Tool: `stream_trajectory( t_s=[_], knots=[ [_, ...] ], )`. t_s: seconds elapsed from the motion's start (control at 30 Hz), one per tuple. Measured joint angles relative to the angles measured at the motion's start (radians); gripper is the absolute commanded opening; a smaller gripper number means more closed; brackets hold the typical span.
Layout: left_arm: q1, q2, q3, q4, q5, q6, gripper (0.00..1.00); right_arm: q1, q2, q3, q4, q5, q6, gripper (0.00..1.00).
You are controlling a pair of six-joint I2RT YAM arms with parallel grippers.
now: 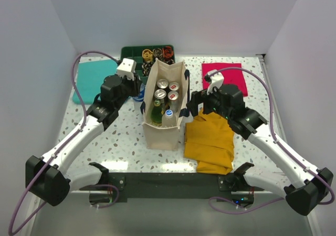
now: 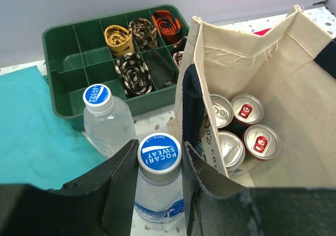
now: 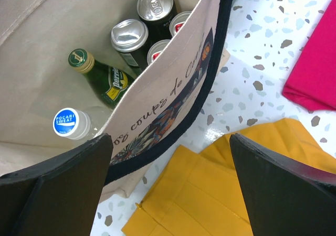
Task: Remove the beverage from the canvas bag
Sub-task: Place the drink at the center of the board.
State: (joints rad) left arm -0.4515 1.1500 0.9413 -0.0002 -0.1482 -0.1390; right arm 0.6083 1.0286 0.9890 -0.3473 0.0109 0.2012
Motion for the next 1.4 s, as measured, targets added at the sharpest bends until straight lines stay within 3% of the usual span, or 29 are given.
stream_trajectory(
  t_s=[0.93, 1.4],
  knots=[
    [0.006, 0.056, -0.054, 0.118, 0.208, 0.092, 0.0, 0.0, 0.0, 0.0, -0.001, 0.048, -0.004, 0.98],
    [0.006, 0.125, -0.056, 0.201, 0.229, 0.161, 0.0, 0.0, 0.051, 0.011, 0.0, 0.038, -0.002, 0.98]
  ],
)
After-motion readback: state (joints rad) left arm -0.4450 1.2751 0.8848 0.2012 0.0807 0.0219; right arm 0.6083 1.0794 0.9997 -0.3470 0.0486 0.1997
